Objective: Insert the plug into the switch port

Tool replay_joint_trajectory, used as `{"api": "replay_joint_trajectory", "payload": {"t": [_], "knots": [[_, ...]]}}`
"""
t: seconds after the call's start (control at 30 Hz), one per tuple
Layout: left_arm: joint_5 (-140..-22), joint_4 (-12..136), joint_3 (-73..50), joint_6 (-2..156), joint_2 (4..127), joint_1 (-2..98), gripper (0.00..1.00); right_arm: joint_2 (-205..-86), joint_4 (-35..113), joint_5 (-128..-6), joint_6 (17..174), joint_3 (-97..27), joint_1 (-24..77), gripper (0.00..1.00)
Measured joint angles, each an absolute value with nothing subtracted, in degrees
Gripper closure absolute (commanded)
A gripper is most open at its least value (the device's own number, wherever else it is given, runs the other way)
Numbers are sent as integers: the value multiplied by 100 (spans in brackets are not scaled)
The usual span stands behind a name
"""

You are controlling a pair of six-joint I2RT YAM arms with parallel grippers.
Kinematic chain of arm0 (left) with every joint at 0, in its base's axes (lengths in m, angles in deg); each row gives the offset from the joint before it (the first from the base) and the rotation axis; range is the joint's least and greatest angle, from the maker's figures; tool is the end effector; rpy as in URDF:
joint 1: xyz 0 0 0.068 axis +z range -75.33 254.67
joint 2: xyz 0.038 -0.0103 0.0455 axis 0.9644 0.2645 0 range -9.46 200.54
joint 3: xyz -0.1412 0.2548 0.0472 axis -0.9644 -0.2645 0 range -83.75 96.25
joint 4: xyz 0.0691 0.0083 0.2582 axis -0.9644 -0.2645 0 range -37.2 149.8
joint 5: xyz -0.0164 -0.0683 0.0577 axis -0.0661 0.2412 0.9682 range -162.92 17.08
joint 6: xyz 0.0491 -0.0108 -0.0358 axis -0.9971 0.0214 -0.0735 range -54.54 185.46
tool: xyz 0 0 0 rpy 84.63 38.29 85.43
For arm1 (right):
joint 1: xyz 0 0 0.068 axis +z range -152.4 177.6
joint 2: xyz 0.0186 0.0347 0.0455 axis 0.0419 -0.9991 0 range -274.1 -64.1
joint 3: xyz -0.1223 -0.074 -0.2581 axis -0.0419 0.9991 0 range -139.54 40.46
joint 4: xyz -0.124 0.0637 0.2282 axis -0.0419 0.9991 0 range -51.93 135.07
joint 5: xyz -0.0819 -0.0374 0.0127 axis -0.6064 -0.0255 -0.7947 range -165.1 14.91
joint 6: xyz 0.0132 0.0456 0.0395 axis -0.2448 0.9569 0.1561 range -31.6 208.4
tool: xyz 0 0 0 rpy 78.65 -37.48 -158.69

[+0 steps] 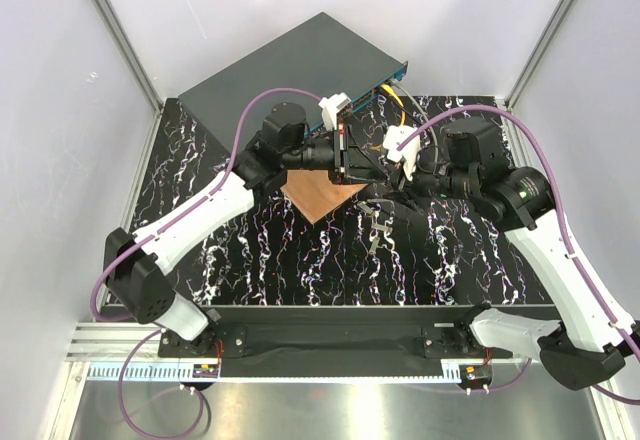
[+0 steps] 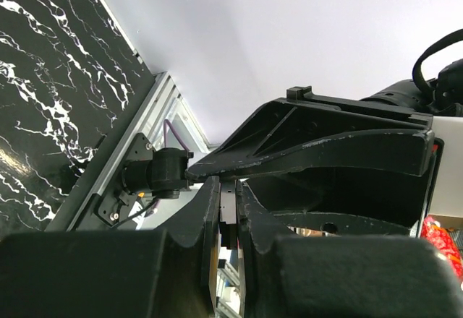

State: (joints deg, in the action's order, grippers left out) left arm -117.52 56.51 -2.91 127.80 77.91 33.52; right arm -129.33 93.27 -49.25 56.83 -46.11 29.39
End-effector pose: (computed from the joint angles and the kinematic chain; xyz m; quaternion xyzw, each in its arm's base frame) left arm 0.2564 -0.2673 0.4129 0.1099 0.7406 -0.6477 0.1410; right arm 0.1664 0.1270 0.4567 -0.5412 0.6766 0.1982 0.4582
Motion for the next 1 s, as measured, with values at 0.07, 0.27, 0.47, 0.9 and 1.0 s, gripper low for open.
{"api": "replay_joint_trajectory", "payload": {"t": [0.07,0.27,0.47,0.9,1.0], "knots": [[-11767,5649,-296,12807,7787,3352,100,-12933,9303,-4953,5667,-4613,2941,76],[-11763,5654,-366,12892,7750,3350,81,-12936,9281,-5025,5632,-4611,2943,100],[-11704,5125,-77,12420,7778,3446,22,-12916,9270,-5025,5685,-4611,2943,100],[-8871,3029,3145,8153,7544,4919,21,-13447,9329,-5415,6638,-4998,2585,100],[-8268,2954,2850,7185,7236,4878,31,-14219,9417,-5491,6889,-5673,2307,100]]}}
